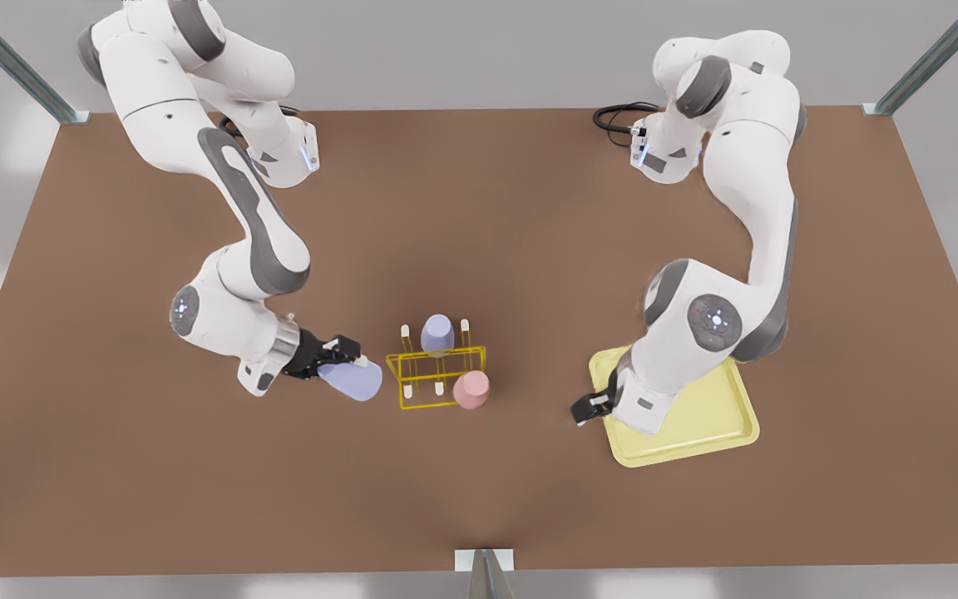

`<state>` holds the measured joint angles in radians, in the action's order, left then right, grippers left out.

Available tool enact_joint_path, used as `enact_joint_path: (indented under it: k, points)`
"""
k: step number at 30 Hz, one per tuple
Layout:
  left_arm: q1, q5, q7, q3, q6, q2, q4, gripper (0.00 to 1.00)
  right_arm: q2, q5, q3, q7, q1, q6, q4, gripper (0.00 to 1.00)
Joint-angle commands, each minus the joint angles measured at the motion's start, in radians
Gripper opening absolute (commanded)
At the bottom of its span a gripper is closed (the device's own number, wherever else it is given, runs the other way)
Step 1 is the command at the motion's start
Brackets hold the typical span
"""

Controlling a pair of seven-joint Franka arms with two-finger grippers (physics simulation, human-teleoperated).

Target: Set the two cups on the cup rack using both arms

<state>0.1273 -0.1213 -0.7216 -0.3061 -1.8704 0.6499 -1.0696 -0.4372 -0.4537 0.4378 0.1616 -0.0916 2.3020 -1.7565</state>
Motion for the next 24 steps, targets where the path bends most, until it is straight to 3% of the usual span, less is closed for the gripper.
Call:
enact_joint_path:
  k: [1, 2, 3, 7, 17, 18, 19, 20, 24]
  points:
    - [-0.037, -0.055, 0.559, 0.128, 0.148, -0.352, -0.433, 1.00, -0.015, -0.023, 0.001, -0.017, 0.013, 0.014, 0.014, 0.82]
    - [-0.018, 0.038, 0.557, 0.176, 0.146, -0.418, -0.520, 1.00, -0.028, -0.036, 0.001, -0.017, 0.020, 0.017, 0.015, 0.82]
    - [-0.025, 0.038, 0.560, 0.174, 0.282, -0.391, -0.475, 1.00, -0.034, -0.036, 0.001, -0.017, 0.027, 0.020, 0.018, 0.82]
    - [-0.037, 0.164, 0.562, 0.173, 0.316, -0.395, -0.451, 1.00, -0.060, -0.036, 0.001, -0.016, 0.050, 0.025, 0.038, 0.82]
    - [-0.038, 0.161, 0.564, 0.171, 0.333, -0.391, -0.451, 1.00, -0.129, -0.033, -0.004, -0.014, 0.110, 0.036, 0.084, 0.82]
    - [-0.037, 0.161, 0.564, 0.171, 0.333, -0.391, -0.451, 1.00, -0.132, -0.033, -0.004, -0.013, 0.110, 0.036, 0.089, 0.84]
    - [-0.037, 0.161, 0.564, 0.171, 0.333, -0.391, -0.451, 1.00, -0.132, -0.033, -0.005, -0.014, 0.113, 0.036, 0.089, 0.95]
    - [-0.038, 0.161, 0.564, 0.171, 0.333, -0.392, -0.451, 1.00, -0.136, -0.033, -0.005, -0.013, 0.113, 0.034, 0.097, 1.00]
    - [-0.037, 0.161, 0.564, 0.168, 0.346, -0.394, -0.449, 1.00, -0.155, -0.033, -0.005, -0.013, 0.122, 0.034, 0.130, 1.00]
